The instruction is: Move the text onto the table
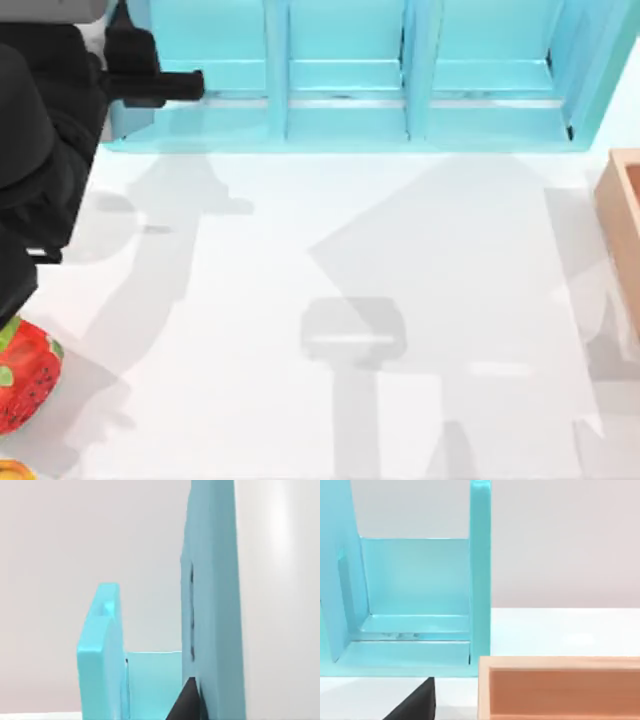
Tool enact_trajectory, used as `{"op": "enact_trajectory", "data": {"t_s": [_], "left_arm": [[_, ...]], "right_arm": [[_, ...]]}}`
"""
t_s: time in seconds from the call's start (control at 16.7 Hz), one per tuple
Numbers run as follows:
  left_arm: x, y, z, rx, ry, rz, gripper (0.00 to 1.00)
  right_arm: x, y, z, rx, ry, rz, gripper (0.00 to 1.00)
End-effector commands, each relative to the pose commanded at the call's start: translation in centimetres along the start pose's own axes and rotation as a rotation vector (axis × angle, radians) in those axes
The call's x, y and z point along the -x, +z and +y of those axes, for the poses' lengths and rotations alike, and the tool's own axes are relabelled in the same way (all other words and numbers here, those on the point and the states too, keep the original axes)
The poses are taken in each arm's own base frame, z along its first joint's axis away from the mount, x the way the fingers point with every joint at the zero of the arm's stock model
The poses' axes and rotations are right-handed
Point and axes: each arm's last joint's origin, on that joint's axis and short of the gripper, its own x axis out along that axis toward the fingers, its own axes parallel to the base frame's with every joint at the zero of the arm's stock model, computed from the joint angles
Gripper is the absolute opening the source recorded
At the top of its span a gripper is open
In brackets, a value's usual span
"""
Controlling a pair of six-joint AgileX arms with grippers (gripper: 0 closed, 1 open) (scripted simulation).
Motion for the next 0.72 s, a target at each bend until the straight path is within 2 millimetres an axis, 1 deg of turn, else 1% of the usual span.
{"op": "enact_trajectory", "data": {"t_s": [0.18, 0.42, 0.54, 0.72], "left_arm": [[0.0, 0.0, 0.0, 0.000, 0.000, 0.000, 0.00], [-0.5, -0.5, -0.1, 0.012, 0.018, 0.033, 0.00], [-1.2, -1.5, -0.4, 0.048, 0.052, 0.096, 0.00], [-2.7, -3.9, -1.3, 0.140, 0.140, 0.234, 0.00]], "right_arm": [[0.0, 0.0, 0.0, 0.000, 0.000, 0.000, 1.00], [0.0, 0.0, 0.0, 0.000, 0.000, 0.000, 1.00], [0.0, 0.0, 0.0, 0.000, 0.000, 0.000, 1.00], [0.0, 0.0, 0.0, 0.000, 0.000, 0.000, 1.00]]}}
